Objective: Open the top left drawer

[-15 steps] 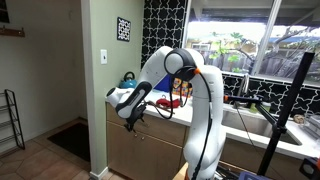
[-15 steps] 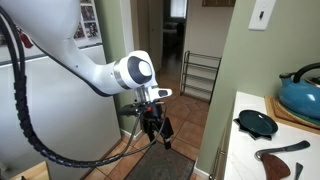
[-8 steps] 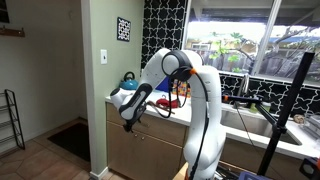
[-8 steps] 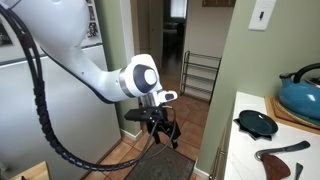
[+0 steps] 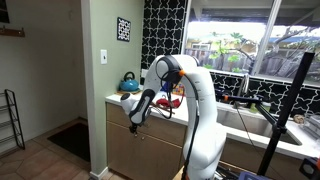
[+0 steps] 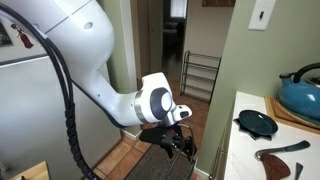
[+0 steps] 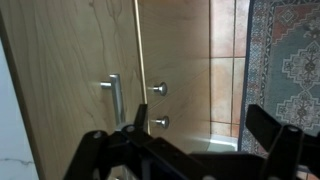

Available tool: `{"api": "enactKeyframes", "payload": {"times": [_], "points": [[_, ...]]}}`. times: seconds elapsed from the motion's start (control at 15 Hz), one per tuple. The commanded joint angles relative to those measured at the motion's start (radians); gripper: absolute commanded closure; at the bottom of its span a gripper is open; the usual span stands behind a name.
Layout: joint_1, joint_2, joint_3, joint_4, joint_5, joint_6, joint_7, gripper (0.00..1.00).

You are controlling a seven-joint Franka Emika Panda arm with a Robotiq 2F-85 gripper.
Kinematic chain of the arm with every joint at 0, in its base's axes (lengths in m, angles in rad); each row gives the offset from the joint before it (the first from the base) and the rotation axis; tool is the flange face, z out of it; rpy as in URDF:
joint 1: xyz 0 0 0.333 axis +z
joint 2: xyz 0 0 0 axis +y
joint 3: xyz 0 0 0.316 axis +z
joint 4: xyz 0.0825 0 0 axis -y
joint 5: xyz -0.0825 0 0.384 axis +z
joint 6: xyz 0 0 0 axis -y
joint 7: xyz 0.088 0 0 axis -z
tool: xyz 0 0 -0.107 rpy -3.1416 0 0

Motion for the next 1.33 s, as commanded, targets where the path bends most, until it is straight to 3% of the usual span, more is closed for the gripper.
{"api": "enactKeyframes", "payload": {"times": [0.0, 0.87, 1.27], "points": [[-0.002, 0.058, -0.054, 0.029, -0.073, 0.085, 0.019, 0.0], [0.021, 0.217, -0.172, 0.152, -0.167, 0.291, 0.171, 0.0], [0.045, 0.29, -0.208, 0.217, -0.204, 0.315, 0.242, 0.0]]}}
